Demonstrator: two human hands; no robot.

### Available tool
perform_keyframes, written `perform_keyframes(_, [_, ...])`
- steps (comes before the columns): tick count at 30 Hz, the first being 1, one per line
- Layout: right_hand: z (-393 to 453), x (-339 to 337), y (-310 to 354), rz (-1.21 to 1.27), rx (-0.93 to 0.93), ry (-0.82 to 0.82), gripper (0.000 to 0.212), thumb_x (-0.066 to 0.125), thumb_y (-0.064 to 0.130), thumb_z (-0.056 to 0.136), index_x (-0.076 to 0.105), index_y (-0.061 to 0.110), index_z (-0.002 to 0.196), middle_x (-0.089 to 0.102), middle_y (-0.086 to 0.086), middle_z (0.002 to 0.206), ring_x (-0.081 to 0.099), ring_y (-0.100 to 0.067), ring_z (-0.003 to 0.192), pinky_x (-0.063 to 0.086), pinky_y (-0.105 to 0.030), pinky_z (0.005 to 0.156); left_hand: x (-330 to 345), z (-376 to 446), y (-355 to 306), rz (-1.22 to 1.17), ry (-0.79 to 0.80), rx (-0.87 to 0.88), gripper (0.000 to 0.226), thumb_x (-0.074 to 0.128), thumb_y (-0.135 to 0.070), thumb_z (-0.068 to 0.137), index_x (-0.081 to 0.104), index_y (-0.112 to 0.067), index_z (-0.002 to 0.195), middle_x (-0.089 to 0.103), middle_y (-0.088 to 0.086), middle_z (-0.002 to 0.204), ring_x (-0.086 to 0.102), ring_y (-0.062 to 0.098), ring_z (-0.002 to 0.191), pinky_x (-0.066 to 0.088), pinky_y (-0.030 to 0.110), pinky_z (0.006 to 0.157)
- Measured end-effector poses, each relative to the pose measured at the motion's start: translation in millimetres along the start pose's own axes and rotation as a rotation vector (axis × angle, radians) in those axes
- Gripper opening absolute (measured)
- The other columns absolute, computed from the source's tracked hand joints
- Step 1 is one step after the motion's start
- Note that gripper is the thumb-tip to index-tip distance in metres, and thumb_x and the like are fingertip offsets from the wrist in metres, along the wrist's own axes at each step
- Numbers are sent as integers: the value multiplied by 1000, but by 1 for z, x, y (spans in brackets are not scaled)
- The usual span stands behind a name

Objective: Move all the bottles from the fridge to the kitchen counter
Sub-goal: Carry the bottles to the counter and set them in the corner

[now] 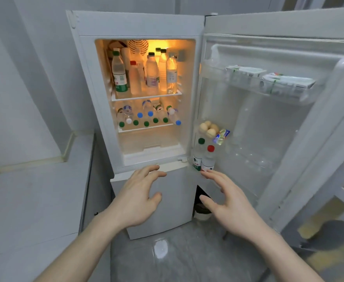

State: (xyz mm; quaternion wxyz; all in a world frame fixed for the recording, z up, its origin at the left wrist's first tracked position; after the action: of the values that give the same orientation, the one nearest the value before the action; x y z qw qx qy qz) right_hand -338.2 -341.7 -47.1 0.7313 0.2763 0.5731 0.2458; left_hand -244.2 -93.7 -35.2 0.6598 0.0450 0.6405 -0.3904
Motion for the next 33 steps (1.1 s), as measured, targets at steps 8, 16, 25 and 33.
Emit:
perform_keyframes(8, [49, 5, -48, 10, 134, -32, 60, 72, 31, 93, 46, 44, 146, 40, 37, 144, 34, 26, 126, 27, -3, 108, 39, 95, 19, -25, 96, 37, 53, 57, -27, 95, 46, -32, 146, 33, -14, 157, 29, 10, 145, 24, 25, 117])
perform_keyframes(16, [132, 31, -110, 55, 238, 1, 78, 72, 29, 93, 29, 27, 158, 33, 20, 152, 30, 13, 126, 17, 13, 87, 88, 188, 44, -40, 172, -21, 53, 57, -26, 94, 45, -27, 146, 40, -12, 151, 38, 15, 139, 34, 32, 113])
perform_keyframes(25, [189, 52, -154, 151, 372, -117, 77, 76, 29, 89, 30, 36, 150, 42, 18, 141, 38, 6, 128, 32, -17, 104, 129, 268, 70, -108, 245, -6, 61, 57, -28, 93, 38, -28, 151, 38, -11, 155, 38, 15, 141, 34, 30, 113])
perform_keyframes(33, [225, 77, -174, 71, 498, -271, 71, 77, 33, 87, 38, 29, 146, 49, 7, 138, 48, -9, 129, 37, -19, 100, 165, 343, 100, -196, 351, 100, 70, 61, -39, 90, 34, -26, 153, 43, -4, 153, 44, 17, 139, 38, 32, 112])
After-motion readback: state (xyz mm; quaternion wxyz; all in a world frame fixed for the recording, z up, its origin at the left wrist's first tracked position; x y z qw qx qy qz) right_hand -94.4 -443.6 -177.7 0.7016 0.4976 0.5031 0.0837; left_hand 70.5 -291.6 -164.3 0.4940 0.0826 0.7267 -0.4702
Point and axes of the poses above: each hand's wrist, its own z-axis towards the middle knuckle, its own x-axis out of the palm, y = z × x, the point moved 2 cm from there along z, towards the middle knuckle
